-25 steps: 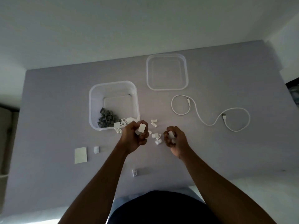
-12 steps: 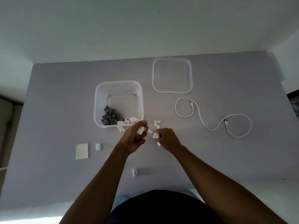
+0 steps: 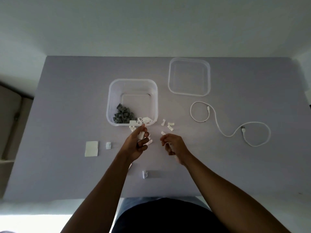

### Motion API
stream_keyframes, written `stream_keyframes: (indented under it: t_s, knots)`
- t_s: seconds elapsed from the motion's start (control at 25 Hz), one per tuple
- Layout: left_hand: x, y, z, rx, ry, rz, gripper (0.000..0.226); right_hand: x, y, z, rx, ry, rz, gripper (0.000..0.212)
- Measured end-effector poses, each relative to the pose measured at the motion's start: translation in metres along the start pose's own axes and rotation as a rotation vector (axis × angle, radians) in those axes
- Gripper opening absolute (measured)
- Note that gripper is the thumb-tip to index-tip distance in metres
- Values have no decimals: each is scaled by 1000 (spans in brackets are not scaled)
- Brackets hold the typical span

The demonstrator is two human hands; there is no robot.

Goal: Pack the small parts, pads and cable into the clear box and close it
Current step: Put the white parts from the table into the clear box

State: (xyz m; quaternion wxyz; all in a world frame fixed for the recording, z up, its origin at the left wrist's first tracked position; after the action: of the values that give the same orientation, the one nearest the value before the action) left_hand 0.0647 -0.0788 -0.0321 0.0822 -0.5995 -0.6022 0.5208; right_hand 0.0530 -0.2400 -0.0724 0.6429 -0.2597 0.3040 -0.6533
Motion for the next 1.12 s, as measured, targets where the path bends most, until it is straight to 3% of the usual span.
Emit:
stream_keyframes:
  t_s: [0.16,0.32,0.44,0.6,0.76,0.84,0.96,1.12]
  knots:
    - [22,-1,9,6,142,-108,22,29,2,14,326,-538,-401,13]
    - [37,-1,11,-46,322,-268,28,29,2,9,425,-840,-302,19]
    - [57,-1,11,-69,448,-425,28,27,3,9,454,-893,-294,23]
    - [81,-4,10,-105,447,-524,22,26,2,10,450,-608,-328,16]
    - [99,-10,0,-152,495,-622,19,15,1,-14,16,191,-185,8]
    - [110,-17,-10,-213,590,-707,21,-3,-6,-17,-87,405,-20,10]
    - [126,-35,-31,-324,831,-883,23,-31,-13,-9,-98,501,192,12]
    - [147,-57,-48,-334,1014,-1006,33,-66,-14,-1,-65,270,226,15]
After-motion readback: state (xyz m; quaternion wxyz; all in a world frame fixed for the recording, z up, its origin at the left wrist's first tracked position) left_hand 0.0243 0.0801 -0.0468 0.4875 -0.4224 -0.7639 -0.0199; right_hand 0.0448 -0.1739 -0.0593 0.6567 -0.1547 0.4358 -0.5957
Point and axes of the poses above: each hand's wrist, its own y-axis towards the middle knuckle, its own x-axis out of the back of the hand, z = x × y, the point moved 8 cm from there along y, towards the middle knuckle, and after that the axes turned 2 degrees about -z, right-handed, at the moved point
